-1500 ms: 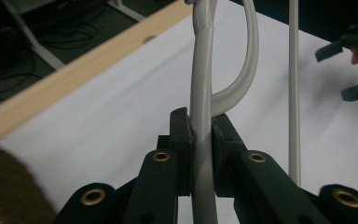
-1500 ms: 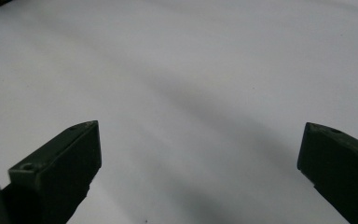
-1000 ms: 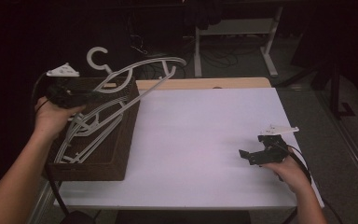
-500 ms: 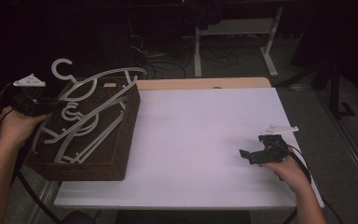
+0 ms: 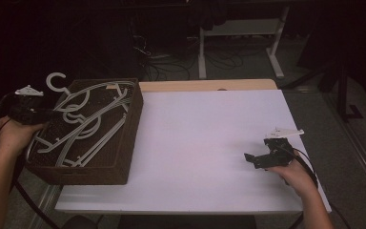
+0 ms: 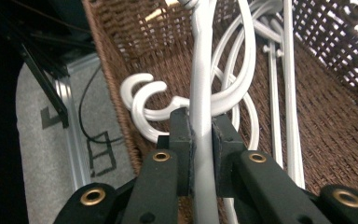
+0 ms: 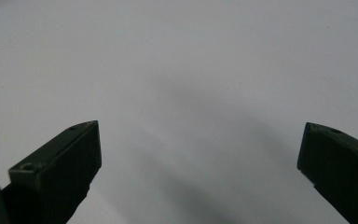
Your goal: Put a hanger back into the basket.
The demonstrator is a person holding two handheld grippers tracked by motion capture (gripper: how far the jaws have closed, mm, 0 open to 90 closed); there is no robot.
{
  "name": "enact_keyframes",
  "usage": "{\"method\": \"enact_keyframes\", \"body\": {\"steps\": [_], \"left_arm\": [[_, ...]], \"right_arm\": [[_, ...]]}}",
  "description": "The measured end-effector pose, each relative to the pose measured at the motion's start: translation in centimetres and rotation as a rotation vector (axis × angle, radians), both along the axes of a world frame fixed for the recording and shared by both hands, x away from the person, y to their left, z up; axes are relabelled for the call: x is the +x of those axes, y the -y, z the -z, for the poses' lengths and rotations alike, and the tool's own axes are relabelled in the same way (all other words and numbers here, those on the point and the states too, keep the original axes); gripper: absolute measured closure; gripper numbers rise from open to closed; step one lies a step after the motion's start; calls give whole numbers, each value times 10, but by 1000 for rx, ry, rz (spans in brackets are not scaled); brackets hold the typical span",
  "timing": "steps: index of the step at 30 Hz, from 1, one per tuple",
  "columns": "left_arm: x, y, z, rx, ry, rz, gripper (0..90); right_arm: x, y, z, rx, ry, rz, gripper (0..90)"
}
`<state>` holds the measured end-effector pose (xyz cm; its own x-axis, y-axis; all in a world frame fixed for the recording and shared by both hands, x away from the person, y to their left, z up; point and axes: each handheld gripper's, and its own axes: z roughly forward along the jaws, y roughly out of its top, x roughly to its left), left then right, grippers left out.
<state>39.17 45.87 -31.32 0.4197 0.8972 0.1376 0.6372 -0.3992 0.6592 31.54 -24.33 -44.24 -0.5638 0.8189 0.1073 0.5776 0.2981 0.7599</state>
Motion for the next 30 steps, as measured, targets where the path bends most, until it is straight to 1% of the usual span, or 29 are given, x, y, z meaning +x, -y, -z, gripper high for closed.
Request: {"method": "enact_keyframes", "body": {"steps": [2,4,5,7,8,9,10,11,12,14,17,21,25,27,30], "left_arm": [[3,5,6,-4,-10,-5,815],[5,9,12,7,-20,-11,815],[5,9,14,0,-24,-18,815],[4,5,21,-37,-46,-24,811],[3,4,23,-43,-53,-24,788],[3,3,26,-34,-47,-38,689],[3,2,27,-31,-50,-46,584],[2,1,28,-50,-44,-41,553],[1,-1,27,-83,-37,-34,537],[0,0,24,-106,-25,-31,485],[-2,5,19,-150,-7,1,444],[-7,19,12,-221,20,60,391],[-12,40,7,-290,38,148,337],[-16,53,5,-329,54,203,312],[-22,73,5,-378,67,268,270]], "right_arm": [[0,0,0,-1,0,-1,0],[0,0,0,0,-1,0,0],[0,0,0,-1,-1,-1,0],[0,0,0,-1,2,-3,0],[0,0,0,-1,1,-4,0],[0,0,0,-1,2,-5,0],[0,0,0,-1,3,-5,0],[0,0,0,-1,4,-6,0],[0,0,-1,-2,4,-7,0],[0,0,-1,-3,4,-7,0],[0,-1,-1,-2,8,-8,0],[0,-2,-4,0,12,-11,0],[-1,-4,-9,6,18,-25,0],[-1,-6,-12,11,22,-34,0],[0,-8,-18,14,31,-44,0]]}}
